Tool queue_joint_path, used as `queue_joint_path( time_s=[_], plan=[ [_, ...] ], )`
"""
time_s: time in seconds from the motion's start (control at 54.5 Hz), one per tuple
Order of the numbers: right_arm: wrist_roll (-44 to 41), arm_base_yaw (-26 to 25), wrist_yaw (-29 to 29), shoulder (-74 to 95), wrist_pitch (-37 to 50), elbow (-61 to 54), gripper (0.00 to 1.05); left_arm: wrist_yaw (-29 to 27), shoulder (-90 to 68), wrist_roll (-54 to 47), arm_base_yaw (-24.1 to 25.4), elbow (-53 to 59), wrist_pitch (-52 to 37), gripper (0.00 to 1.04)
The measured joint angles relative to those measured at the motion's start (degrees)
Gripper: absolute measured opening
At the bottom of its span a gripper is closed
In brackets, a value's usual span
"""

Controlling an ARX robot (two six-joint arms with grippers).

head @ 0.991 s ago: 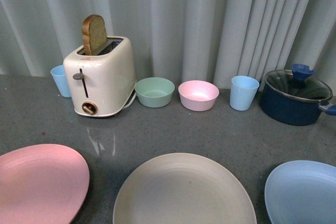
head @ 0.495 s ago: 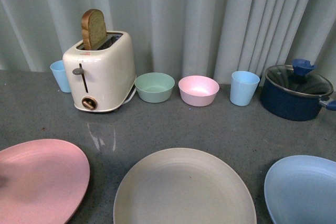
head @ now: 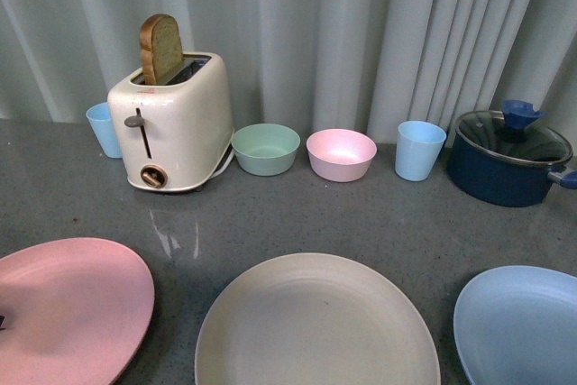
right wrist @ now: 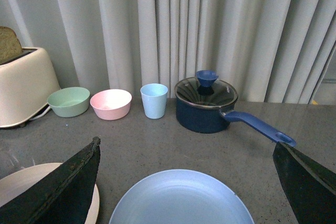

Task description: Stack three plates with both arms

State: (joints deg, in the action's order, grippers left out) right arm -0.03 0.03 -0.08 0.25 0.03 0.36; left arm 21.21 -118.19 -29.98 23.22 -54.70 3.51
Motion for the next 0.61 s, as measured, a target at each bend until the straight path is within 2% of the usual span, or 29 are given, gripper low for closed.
queue_joint_path(
  time_s=[0.128,0.165,0.606],
  plan=[
    [0.0,0.0,0.0,0.0,0.0,0.0,0.97,-2.7,-1.0,-0.3,0.0,-0.2,1.4,0.98],
    [0.0,0.0,0.0,0.0,0.0,0.0,0.97,-2.9,-1.2,-0.3,0.0,-0.1,1.4,0.94],
    [0.0,0.0,0.0,0.0,0.0,0.0,0.97,-2.7,-1.2,0.1,0.3,-1.1,3.8,0.29]
  ],
)
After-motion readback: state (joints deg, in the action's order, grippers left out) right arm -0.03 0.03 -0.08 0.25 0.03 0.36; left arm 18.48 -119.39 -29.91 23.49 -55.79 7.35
